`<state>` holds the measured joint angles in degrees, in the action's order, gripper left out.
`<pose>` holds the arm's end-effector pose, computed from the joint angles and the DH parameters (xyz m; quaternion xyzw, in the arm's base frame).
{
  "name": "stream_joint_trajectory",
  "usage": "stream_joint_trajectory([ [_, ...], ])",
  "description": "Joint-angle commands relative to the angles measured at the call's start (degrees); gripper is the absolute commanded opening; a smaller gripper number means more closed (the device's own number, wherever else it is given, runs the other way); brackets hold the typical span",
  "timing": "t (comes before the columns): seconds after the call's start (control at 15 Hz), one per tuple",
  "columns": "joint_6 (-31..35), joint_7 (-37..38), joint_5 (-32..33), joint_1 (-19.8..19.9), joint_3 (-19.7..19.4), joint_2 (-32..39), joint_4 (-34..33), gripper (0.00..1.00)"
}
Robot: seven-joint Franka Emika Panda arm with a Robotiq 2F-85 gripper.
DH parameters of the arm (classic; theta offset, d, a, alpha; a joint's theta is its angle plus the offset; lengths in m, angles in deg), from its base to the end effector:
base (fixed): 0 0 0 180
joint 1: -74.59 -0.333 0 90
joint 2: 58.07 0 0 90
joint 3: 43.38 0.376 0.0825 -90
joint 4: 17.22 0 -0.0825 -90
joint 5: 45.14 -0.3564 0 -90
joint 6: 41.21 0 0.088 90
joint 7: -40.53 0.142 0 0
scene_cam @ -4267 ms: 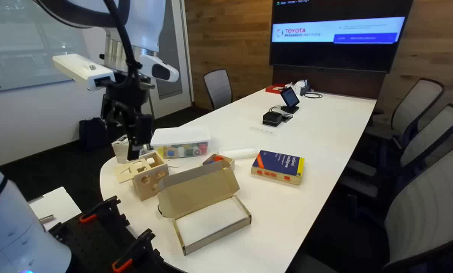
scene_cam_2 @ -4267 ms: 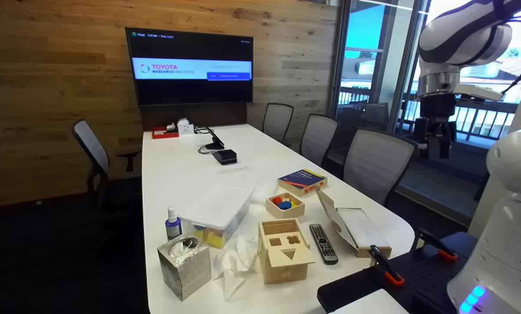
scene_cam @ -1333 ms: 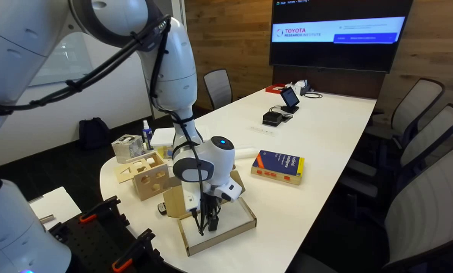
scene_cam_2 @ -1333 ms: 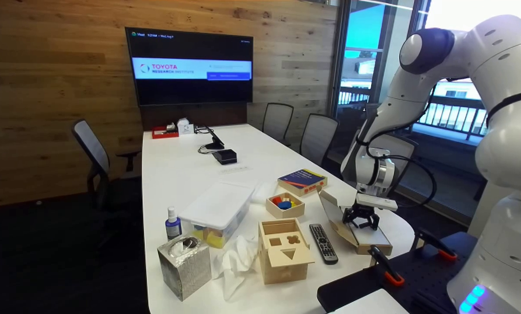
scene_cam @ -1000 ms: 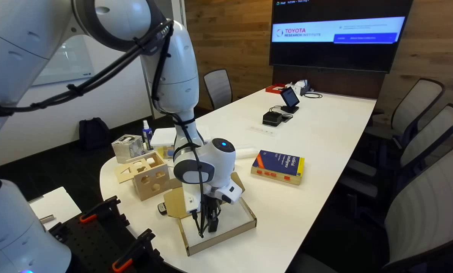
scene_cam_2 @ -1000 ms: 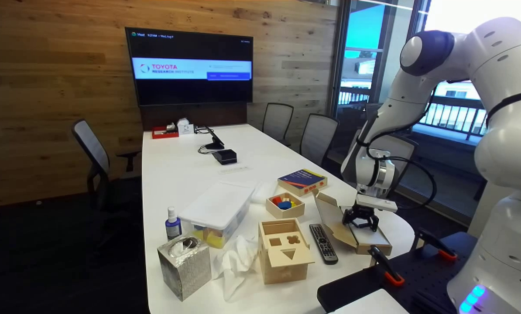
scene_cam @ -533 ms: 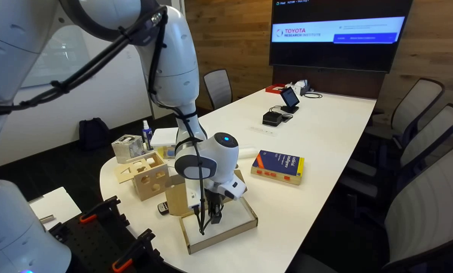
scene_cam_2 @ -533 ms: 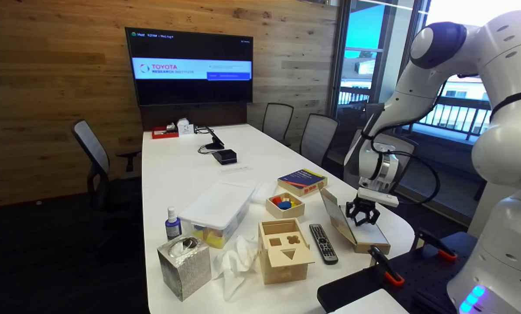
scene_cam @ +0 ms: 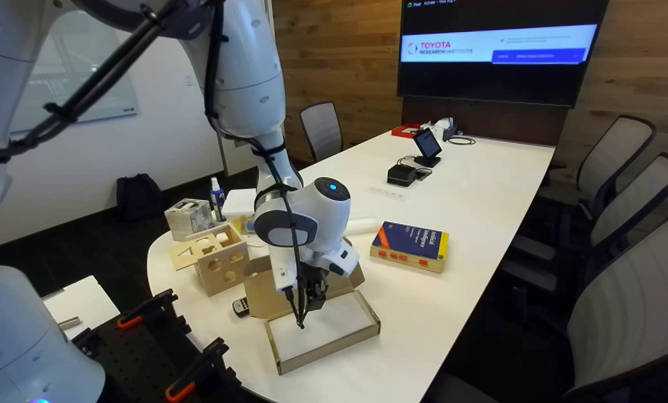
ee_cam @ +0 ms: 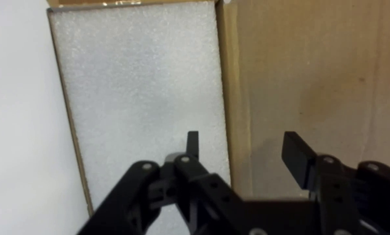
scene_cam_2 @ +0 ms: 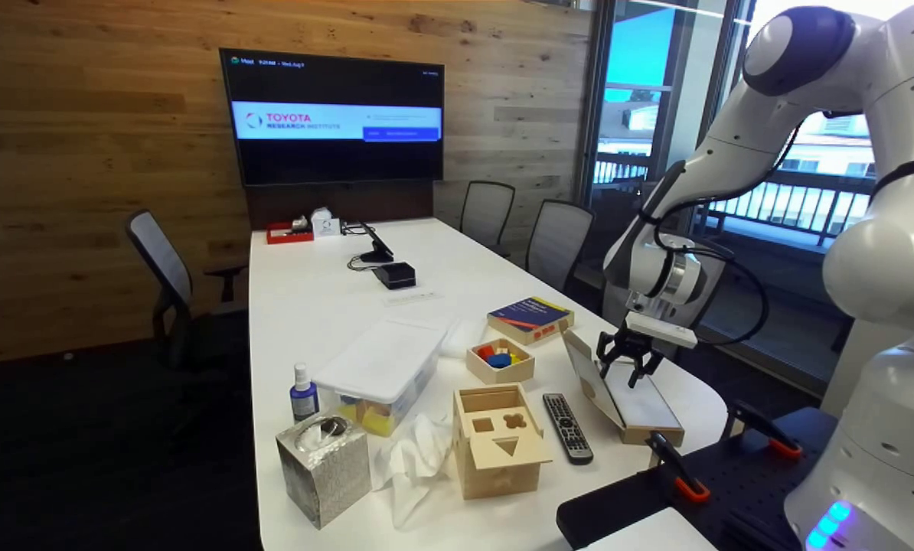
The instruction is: Remove the white paper from the box and put it on the table
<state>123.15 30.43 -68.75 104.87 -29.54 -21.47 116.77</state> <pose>0.4787 -0.1505 0.1029 -0.9537 0.2712 0.0294 0.1271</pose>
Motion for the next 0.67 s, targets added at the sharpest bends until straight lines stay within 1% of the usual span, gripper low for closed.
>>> stream_joint_trajectory([
  [0.0, -3.3, -2.4, -0.6, 1.0, 0.8, -0.6, 0.4, 0.99],
  [0.27, -3.7, 0.3, -0.1, -1.7, -2.8, -1.6, 1.6, 1.00],
  [0.4, -4.1, 1.6, 0.7, -3.6, -5.2, -1.7, 1.7, 1.00],
  [0.6, -5.7, 4.5, 2.7, -8.2, -9.5, -0.6, 0.7, 1.00],
])
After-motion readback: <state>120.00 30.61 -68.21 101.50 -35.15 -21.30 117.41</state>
